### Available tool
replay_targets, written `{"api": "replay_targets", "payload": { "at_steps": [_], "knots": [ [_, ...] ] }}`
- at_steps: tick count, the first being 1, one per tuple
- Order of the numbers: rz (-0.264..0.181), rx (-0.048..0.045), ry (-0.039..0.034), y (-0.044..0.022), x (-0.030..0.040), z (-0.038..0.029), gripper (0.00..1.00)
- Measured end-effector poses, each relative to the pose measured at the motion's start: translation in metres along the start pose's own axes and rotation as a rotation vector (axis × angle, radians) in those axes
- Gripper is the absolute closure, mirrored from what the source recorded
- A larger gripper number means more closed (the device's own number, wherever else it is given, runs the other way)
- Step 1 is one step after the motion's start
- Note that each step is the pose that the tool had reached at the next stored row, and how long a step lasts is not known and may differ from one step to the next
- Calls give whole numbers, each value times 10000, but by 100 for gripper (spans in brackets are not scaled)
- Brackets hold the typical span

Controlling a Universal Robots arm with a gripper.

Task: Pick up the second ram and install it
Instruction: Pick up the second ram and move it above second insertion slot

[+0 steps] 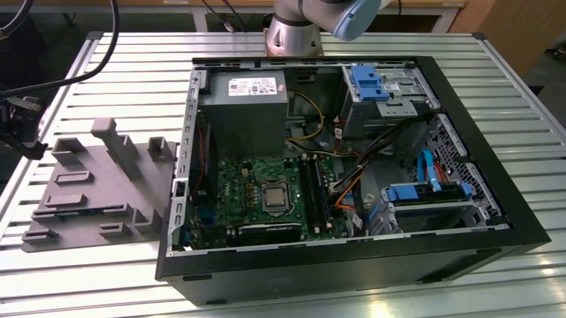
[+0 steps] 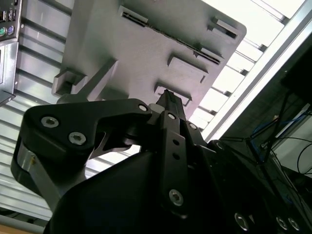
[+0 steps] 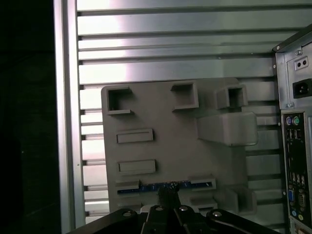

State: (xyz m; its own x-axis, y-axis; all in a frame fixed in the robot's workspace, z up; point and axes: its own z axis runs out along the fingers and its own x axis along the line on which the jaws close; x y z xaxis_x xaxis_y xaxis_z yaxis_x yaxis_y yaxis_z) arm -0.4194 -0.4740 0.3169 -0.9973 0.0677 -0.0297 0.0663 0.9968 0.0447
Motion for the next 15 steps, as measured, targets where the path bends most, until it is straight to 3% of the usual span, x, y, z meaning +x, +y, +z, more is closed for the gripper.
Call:
{"api": "replay_targets", "payload": {
  "at_steps": [15],
  "knots": [
    [-955,-28,42,0,0,0,89]
  ]
}}
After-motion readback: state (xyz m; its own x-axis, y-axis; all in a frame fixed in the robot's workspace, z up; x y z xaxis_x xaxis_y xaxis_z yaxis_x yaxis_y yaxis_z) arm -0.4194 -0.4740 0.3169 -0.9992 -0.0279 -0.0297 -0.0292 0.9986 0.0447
